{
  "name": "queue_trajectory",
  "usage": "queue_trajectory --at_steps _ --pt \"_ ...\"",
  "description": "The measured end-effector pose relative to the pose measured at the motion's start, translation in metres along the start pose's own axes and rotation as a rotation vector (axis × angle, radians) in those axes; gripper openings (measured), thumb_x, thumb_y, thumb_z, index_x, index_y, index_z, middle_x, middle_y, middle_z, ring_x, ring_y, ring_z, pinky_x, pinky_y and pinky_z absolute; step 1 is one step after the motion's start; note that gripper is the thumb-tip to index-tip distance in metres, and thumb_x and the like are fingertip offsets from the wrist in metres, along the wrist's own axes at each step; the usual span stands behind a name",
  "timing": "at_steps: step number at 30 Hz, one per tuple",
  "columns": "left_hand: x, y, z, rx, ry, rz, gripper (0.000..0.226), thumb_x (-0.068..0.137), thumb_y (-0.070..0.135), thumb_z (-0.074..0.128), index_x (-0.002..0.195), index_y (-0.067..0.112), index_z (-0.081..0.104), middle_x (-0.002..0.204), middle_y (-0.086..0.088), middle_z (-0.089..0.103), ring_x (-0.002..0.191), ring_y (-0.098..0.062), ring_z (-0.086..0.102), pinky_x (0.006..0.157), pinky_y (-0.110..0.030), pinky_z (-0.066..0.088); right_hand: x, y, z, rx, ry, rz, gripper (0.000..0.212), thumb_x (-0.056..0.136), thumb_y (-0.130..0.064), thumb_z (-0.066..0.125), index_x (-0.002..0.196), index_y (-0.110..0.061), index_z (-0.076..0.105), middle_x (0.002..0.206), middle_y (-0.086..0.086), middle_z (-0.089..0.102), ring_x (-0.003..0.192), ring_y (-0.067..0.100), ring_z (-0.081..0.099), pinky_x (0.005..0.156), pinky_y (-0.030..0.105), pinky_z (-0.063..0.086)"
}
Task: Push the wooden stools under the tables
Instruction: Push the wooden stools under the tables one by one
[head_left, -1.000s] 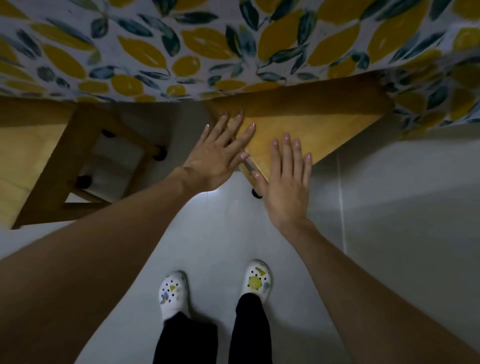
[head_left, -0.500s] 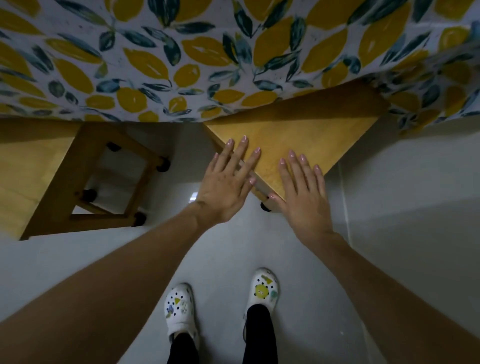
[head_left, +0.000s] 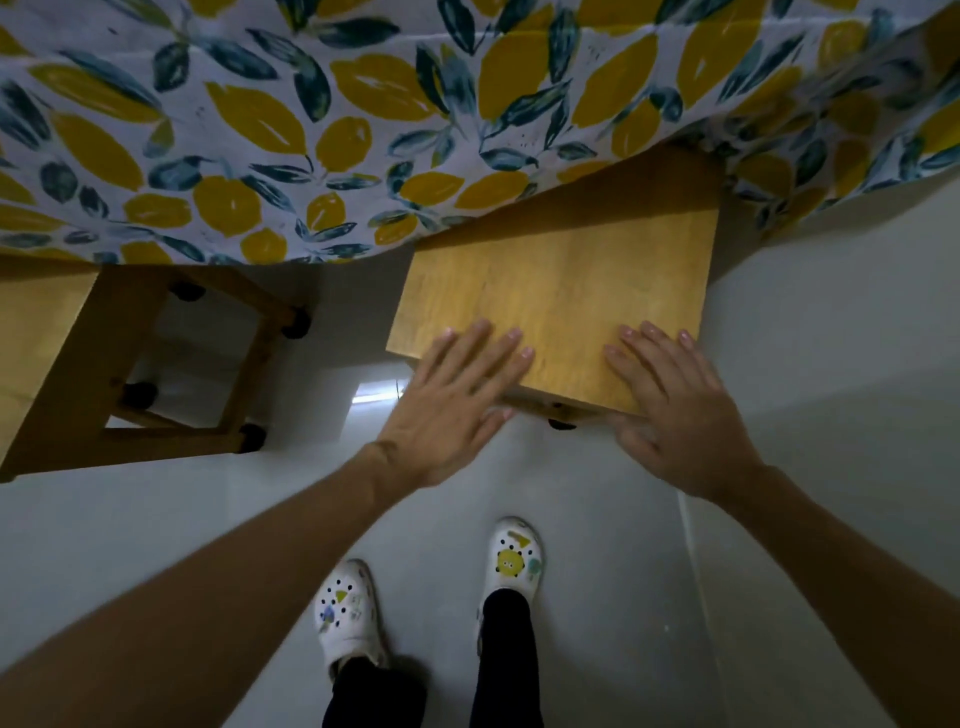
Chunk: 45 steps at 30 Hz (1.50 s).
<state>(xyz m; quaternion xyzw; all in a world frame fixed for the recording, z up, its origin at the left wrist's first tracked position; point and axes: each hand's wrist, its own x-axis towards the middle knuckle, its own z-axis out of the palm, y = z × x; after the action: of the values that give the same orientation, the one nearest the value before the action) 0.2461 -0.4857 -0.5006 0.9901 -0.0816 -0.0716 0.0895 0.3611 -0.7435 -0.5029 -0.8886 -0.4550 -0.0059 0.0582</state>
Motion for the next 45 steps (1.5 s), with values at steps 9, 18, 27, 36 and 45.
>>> queue_trajectory --at_steps 9,18,27,36,45 --pt "0.021 -0.039 -0.004 0.044 -0.068 -0.166 0.079 0.088 0.072 0.024 0.151 0.034 -0.004 0.16 -0.009 -0.013 0.145 -0.033 -0.018 0.118 -0.056 -0.001 0.022 -0.027 0.029 -0.105 0.006 0.22 0.081 0.09 -0.068 0.041 0.152 -0.017 0.029 0.16 0.011 0.024 0.148 0.028 0.02 0.118 0.052 0.022" --pt "0.022 -0.03 -0.008 -0.013 -0.047 -0.202 0.075 0.089 0.07 0.023 0.151 0.034 0.003 0.161 -0.006 -0.008 0.146 -0.03 -0.016 0.119 -0.052 0.002 0.022 -0.019 0.03 -0.093 0.044 0.192 0.08 0.091 -0.068 0.04 0.152 -0.017 0.03 0.16 0.01 0.026 0.148 0.028 0.022 0.117 0.051 0.026" --pt "0.02 -0.021 -0.009 -0.059 -0.065 -0.254 0.073 0.09 0.068 0.027 0.151 0.037 0.002 0.161 -0.003 -0.009 0.147 -0.028 -0.016 0.119 -0.052 0.003 0.019 -0.012 0.029 -0.062 0.032 0.147 0.077 0.092 -0.065 0.039 0.152 -0.017 0.03 0.16 0.009 0.026 0.148 0.026 0.021 0.118 0.05 0.023" --pt "0.002 0.001 -0.001 -0.071 -0.049 -0.349 0.073 0.089 0.067 0.026 0.152 0.033 0.008 0.162 -0.005 -0.006 0.147 -0.03 -0.014 0.119 -0.05 0.001 0.016 -0.002 0.027 -0.061 0.008 0.05 0.076 0.092 -0.064 0.037 0.152 -0.018 0.03 0.16 0.008 0.026 0.148 0.025 0.023 0.116 0.05 0.027" --pt "0.024 0.019 0.006 -0.055 -0.026 -0.382 0.073 0.091 0.066 0.026 0.152 0.031 0.004 0.161 -0.007 -0.008 0.147 -0.032 -0.013 0.119 -0.049 -0.002 0.029 0.044 0.024 -0.066 0.031 -0.065 0.078 0.091 -0.065 0.044 0.151 -0.018 0.032 0.159 0.008 0.027 0.148 0.026 0.023 0.117 0.05 0.027"
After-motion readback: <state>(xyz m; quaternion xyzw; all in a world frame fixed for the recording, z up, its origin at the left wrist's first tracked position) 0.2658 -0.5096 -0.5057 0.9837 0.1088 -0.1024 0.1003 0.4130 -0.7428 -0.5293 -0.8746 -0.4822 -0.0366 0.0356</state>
